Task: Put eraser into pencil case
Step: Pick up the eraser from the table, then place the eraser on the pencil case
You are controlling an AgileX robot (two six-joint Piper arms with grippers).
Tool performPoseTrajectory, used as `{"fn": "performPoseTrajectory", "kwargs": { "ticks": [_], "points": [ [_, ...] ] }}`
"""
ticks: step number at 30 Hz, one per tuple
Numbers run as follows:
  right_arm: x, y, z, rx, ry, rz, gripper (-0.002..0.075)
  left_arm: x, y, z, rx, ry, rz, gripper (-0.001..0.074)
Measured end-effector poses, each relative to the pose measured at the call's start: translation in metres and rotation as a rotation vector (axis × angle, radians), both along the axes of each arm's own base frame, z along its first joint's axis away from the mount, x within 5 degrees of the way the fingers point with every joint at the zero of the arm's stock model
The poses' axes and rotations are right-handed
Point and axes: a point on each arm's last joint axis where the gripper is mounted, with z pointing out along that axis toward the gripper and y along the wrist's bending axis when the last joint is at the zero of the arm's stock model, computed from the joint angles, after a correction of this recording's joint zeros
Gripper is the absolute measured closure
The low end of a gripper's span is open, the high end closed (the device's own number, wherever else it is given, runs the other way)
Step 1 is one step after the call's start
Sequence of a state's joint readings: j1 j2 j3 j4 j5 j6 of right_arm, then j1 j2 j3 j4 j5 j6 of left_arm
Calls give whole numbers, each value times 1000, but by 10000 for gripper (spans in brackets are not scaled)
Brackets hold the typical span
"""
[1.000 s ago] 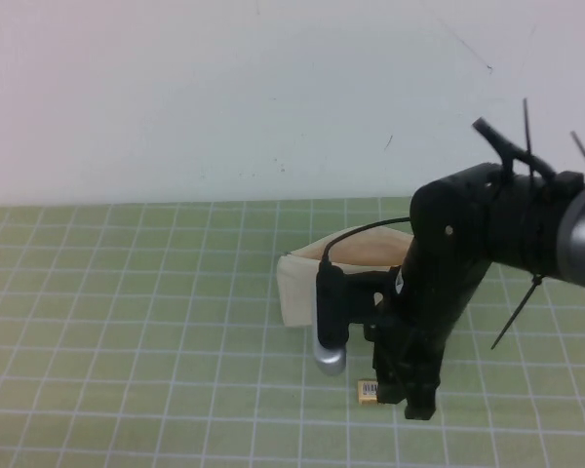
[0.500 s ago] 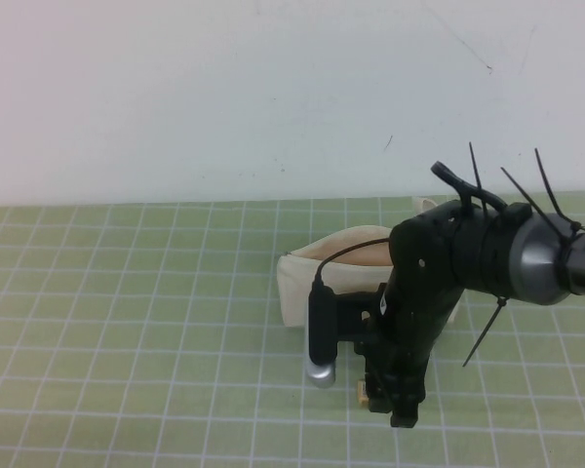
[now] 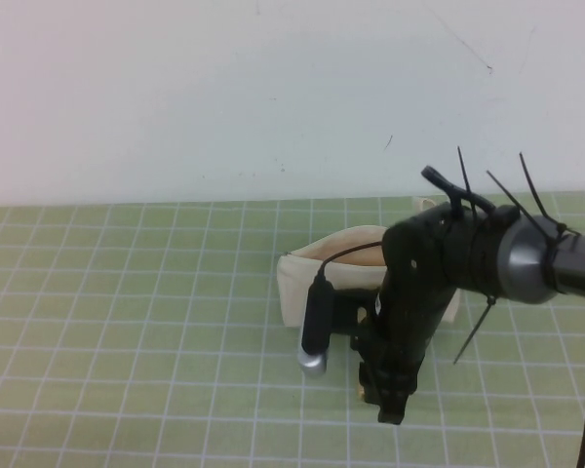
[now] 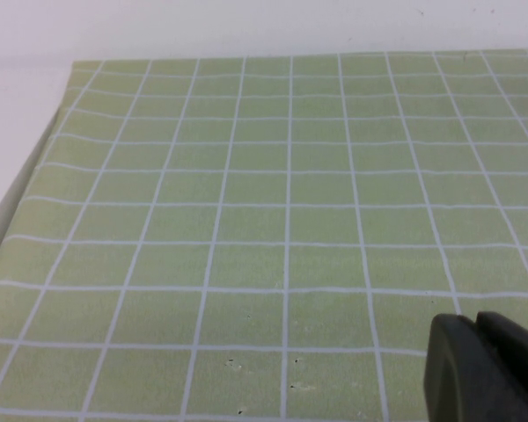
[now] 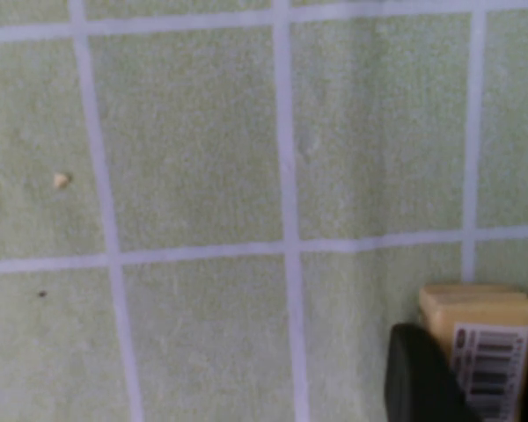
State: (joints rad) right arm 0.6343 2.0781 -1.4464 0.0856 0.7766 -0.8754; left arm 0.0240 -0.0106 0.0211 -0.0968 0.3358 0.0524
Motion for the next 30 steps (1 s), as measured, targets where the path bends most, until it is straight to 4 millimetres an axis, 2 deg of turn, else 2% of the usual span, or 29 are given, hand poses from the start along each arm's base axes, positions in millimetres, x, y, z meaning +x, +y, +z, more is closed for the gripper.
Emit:
{"fn": "performPoseTrajectory", "kwargs": {
  "ticks": [3,6,10,14,19,24,30],
  "points": [
    [2,2,14,-15,35,-14,520,0,0,0,0,0,0,737],
    [5,5,35,-40,81,-12,520,0,0,0,0,0,0,737],
    [12,11,73,-34,78,3,520,0,0,0,0,0,0,737],
    [24,18,117,28,-35,1,520,0,0,0,0,0,0,736],
    [40,19,150,70,-226,-66,520,0,0,0,0,0,0,737],
    [52,13,154,20,-341,-141,520,0,0,0,0,0,0,736],
    [65,13,128,-2,-313,-241,520,0,0,0,0,0,0,737]
  ]
}}
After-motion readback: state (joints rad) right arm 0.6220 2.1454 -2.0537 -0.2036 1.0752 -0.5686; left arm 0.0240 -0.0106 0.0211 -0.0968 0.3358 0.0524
